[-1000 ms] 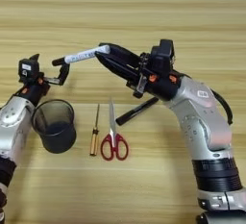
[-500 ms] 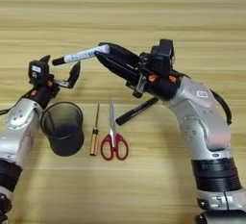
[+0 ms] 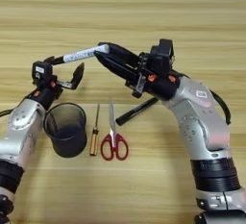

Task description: Move the objects on the table

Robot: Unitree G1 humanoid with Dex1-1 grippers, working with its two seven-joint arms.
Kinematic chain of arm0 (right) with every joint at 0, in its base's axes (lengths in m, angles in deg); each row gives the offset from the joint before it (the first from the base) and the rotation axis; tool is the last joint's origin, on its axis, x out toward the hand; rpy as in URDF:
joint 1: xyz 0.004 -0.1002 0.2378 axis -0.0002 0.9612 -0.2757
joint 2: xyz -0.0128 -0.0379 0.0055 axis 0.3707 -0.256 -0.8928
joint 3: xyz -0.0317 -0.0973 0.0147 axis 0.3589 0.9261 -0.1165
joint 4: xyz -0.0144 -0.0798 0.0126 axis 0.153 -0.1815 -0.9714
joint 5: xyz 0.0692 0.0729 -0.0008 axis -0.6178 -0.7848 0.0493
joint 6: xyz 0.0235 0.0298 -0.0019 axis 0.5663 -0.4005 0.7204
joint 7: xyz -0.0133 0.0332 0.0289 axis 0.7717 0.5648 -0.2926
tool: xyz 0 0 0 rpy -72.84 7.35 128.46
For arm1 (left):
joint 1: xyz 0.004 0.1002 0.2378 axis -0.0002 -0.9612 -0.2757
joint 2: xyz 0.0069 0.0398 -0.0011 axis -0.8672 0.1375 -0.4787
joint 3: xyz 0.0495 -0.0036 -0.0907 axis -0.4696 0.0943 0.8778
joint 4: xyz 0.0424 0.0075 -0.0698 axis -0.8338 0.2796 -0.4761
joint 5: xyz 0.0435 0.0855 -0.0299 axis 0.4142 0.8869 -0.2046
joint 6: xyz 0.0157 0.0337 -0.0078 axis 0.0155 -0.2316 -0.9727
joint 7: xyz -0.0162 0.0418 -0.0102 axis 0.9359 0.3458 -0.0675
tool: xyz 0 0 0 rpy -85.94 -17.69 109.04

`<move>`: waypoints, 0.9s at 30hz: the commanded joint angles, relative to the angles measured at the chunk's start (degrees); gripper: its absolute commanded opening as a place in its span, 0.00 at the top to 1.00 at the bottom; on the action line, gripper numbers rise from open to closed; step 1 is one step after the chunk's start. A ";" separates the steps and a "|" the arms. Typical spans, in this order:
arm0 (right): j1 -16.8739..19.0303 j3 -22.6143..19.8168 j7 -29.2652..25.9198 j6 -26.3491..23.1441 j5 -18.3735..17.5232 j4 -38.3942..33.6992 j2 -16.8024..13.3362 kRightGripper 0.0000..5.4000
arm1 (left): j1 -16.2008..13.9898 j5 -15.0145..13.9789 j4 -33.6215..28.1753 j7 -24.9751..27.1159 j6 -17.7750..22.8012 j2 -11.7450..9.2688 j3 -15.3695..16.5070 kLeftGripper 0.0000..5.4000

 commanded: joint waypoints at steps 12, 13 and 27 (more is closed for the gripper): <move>-1.72 -1.33 -0.02 -0.82 -2.48 0.07 0.12 0.86 | 3.42 0.05 2.89 -2.61 -3.56 -4.65 6.98 0.00; -1.56 -1.78 0.10 -1.18 -3.34 0.16 0.16 0.86 | 3.45 -0.86 2.17 -1.65 -3.43 -5.29 7.63 0.00; -0.79 -9.00 0.15 -6.39 -13.31 1.57 -0.58 0.86 | -6.42 -26.48 -21.61 31.28 12.98 -11.72 4.56 0.00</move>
